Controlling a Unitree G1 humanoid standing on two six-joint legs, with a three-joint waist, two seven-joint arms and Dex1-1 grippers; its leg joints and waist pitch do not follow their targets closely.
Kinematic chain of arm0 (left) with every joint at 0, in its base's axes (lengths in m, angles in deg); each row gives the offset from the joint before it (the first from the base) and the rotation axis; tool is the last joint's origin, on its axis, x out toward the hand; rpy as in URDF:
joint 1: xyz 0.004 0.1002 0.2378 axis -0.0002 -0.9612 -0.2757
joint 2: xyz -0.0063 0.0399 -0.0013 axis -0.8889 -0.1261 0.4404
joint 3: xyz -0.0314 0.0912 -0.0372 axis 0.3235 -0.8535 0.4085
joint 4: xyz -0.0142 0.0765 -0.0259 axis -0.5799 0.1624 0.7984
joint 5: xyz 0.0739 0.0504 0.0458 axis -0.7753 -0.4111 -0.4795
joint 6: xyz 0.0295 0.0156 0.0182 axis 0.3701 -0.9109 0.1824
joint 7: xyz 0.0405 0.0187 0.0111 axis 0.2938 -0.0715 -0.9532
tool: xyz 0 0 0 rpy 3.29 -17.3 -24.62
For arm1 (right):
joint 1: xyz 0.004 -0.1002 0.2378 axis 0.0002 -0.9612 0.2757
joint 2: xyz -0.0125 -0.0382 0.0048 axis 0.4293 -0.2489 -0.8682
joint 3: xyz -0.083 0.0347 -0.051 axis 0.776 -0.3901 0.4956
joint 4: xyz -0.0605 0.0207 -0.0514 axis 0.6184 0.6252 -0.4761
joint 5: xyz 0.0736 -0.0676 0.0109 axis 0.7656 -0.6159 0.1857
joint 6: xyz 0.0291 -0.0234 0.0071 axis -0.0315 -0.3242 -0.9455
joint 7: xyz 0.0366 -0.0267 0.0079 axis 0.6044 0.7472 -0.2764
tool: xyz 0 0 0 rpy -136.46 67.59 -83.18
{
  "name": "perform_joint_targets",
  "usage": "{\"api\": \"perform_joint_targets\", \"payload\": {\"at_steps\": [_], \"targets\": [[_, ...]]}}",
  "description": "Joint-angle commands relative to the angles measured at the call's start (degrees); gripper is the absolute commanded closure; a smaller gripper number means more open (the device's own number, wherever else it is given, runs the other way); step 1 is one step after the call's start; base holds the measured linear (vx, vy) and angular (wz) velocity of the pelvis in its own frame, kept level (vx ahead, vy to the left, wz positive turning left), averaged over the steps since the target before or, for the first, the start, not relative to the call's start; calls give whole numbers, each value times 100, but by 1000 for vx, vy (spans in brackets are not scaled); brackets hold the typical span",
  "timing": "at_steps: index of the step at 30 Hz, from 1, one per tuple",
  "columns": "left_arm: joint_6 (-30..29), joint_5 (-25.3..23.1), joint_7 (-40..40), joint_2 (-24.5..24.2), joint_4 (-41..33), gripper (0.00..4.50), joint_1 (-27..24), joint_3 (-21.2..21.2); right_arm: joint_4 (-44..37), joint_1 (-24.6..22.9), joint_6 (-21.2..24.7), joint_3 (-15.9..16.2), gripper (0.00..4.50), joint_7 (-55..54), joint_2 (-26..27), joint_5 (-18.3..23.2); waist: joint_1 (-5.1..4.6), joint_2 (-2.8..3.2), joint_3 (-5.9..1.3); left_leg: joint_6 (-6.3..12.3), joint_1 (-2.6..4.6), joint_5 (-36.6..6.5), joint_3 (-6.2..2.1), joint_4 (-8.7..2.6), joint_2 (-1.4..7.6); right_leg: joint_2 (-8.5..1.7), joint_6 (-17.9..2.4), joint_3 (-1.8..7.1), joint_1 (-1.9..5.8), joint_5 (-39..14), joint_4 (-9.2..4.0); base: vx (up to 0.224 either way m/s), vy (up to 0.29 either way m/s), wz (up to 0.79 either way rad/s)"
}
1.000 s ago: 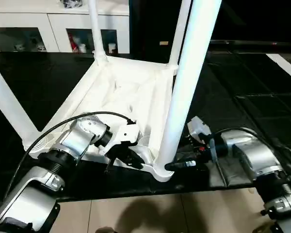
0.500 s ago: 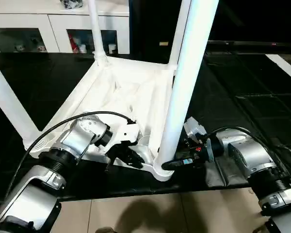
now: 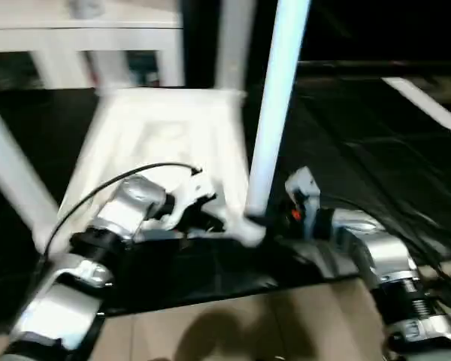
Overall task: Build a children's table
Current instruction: Rotate leg to tighten
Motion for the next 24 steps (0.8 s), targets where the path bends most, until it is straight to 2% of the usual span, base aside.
{"api": "perform_joint_targets", "payload": {"at_steps": [1, 2, 4, 6, 7, 8, 11, 12, 13, 14, 16, 18, 20, 21, 22, 24], "targets": [[-102, 357, -158, 466, -201, 450, 201, 87, 168, 79, 274, 162, 252, -648, 399, -86, 30, 52, -420, 13, -43, -1417, -20, -416, 50, -291, -768, 224, 323, -2510, -510, 0, 0, 0], [-158, 371, -249, 513, -203, 450, 211, 127, 183, 88, 303, 135, 252, -783, 460, -103, 5, 42, -428, 20, -52, -1381, -13, -409, 45, -280, -800, 229, 334, -2415, -496, 0, 0, 0], [-387, 391, -802, 775, -219, 450, 255, 305, 466, 263, 307, -70, 252, -1647, 848, -214, -36, 75, -439, 38, -55, -1288, -13, -405, 48, -274, -959, 236, 340, -2107, -462, 0, 0, 0], [-504, 343, -1136, 919, -259, 450, 264, 380, 588, 372, 342, -202, 252, -2181, 1098, -278, -50, 75, -439, 53, -54, -1233, 1, -401, 49, -270, -1036, 247, 335, -1921, -449, 0, 0, 0], [-535, 327, -1363, 1035, -275, 450, 266, 436, 707, 482, 357, -285, 252, -2538, 1253, -303, -57, 70, -448, 58, -68, -1168, -3, -402, 40, -268, -1052, 247, 357, -1815, -432, 0, 0, 0], [-534, 326, -1374, 1040, -276, 450, 266, 438, 712, 487, 358, -289, 252, -2554, 1259, -304, -73, 19, -448, 71, -71, -1147, 8, -401, 47, -263, -1054, 252, 351, -1785, -432, 0, 0, 0], [-572, 294, -1462, 1115, -342, 450, 239, 430, 733, 525, 369, -447, 252, -2773, 1416, -227, -61, 42, -446, 169, -58, -1042, 25, -397, 44, -268, -1088, 267, 349, -1633, -425, 0, 0, 0], [-547, 266, -1458, 1110, -365, 450, 222, 410, 699, 498, 347, -483, 252, -2769, 1448, -189, -55, 17, -448, 206, -58, -1014, 31, -392, 43, -270, -1084, 270, 352, -1599, -422, 0, 0, 0], [-541, 257, -1458, 1107, -368, 450, 218, 405, 692, 492, 344, -483, 252, -2768, 1450, -188, -49, 30, -449, 219, -56, -985, 29, -396, 46, -272, -1086, 272, 353, -1576, -419, 0, 0, 0], [-498, 228, -1445, 1076, -359, 450, 206, 391, 649, 453, 299, -484, 218, -2748, 1451, -177, -49, 36, -445, 236, -55, -973, 31, -399, 51, -265, -1095, 273, 349, -1521, -414, 0, 0, 0], [-499, 223, -1464, 1044, -372, 450, 182, 395, 602, 412, 257, -512, 218, -2769, 1477, -172, -47, 51, -434, 239, -56, -1034, 40, -400, 45, -270, -1078, 277, 349, -1579, -432, 0, 0, 0], [-466, 219, -1421, 992, -372, 450, 160, 387, 531, 362, 231, -527, 178, -2771, 1465, -171, -43, 67, -429, 212, -44, -1102, 32, -408, 50, -269, -1049, 272, 343, -1699, -440, 0, 0, 0], [-356, 187, -1277, 897, -349, 450, 130, 340, 390, 271, 114, -474, 176, -2695, 1365, -212, -37, 77, -438, 199, -26, -1115, 33, -409, 57, -272, -1063, 281, 336, -1657, -444, 0, 0, 0], [-238, 156, -1153, 824, -327, 450, 110, 292, 280, 197, 9, -404, 167, -2690, 1257, -324, -9, 73, -447, 208, -8, -1058, 50, -398, 57, -272, -1108, 295, 317, -1504, -442, 0, 0, 0], [-215, 149, -1130, 810, -320, 450, 109, 283, 258, 181, -5, -400, 147, -2679, 1235, -332, 3, 73, -461, 212, -29, -920, 41, -399, 61, -261, -1193, 304, 342, -1178, -385, 0, 0, 0], [17, 87, -914, 663, -183, 450, 138, 215, 28, -7, -52, -552, 133, -2451, 1050, -170, 12, 75, -455, 253, -25, -921, 46, -400, 66, -254, -1261, 302, 343, -981, -361, 0, 0, 0]]}}
